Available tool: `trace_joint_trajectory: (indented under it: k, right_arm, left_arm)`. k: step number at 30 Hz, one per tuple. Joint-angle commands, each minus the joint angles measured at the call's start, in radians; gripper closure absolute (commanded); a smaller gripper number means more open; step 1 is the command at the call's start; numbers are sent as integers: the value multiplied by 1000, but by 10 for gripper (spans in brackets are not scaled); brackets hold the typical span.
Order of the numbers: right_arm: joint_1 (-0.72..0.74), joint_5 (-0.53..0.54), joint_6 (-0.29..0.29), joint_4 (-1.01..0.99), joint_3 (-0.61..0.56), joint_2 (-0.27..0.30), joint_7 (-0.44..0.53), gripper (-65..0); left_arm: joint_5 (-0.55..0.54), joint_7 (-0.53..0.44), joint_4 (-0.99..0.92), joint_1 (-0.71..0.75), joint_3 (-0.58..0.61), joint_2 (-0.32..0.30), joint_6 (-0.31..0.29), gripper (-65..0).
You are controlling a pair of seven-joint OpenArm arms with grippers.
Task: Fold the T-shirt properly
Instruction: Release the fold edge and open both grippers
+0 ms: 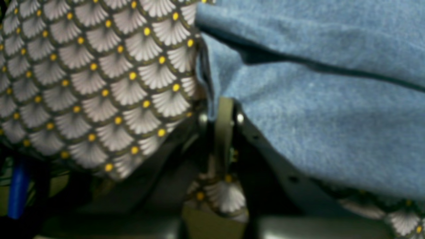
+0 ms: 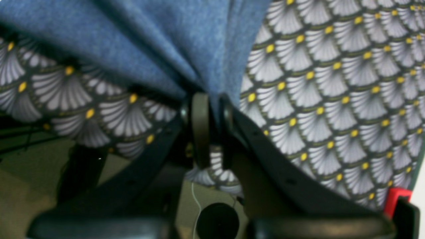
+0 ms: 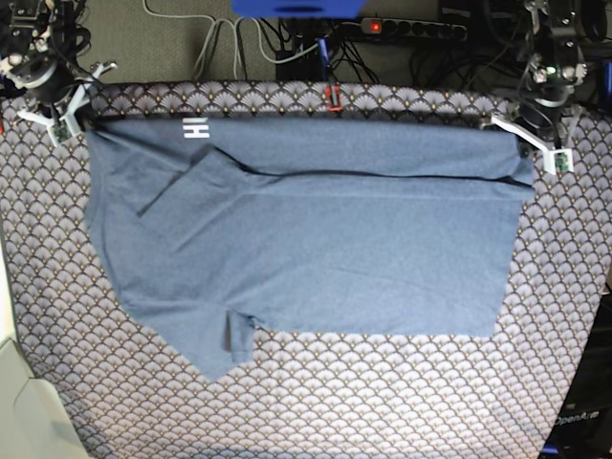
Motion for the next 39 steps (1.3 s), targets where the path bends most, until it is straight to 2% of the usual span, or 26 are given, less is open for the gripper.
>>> trace_joint_trajectory:
  k: [1, 14, 18, 21, 24, 26, 39]
  right_arm:
    - [-7, 10, -8, 16, 13, 12, 14, 0]
    - [-3, 10, -8, 12, 13, 7, -18, 0]
    - [4, 8, -8, 15, 10, 12, -121, -26]
    - [18, 8, -8, 15, 11, 13, -154, -106]
    - [18, 8, -8, 15, 11, 13, -153, -185]
    - [18, 8, -8, 16, 13, 13, -150, -206]
    - [26, 10, -8, 179, 119, -10, -157, -192]
  left_arm:
    - [10, -22, 13, -3, -10, -14, 15, -3]
    - [10, -21, 13, -3, -3, -14, 15, -15]
    - [10, -21, 13, 3, 0, -14, 15, -130]
    - [10, -21, 13, 3, 1, -14, 15, -250]
    - [10, -21, 13, 3, 1, -12, 15, -312]
    - [8, -21, 13, 3, 1, -12, 15, -313]
    - [8, -27, 27, -2, -10, -14, 15, -316]
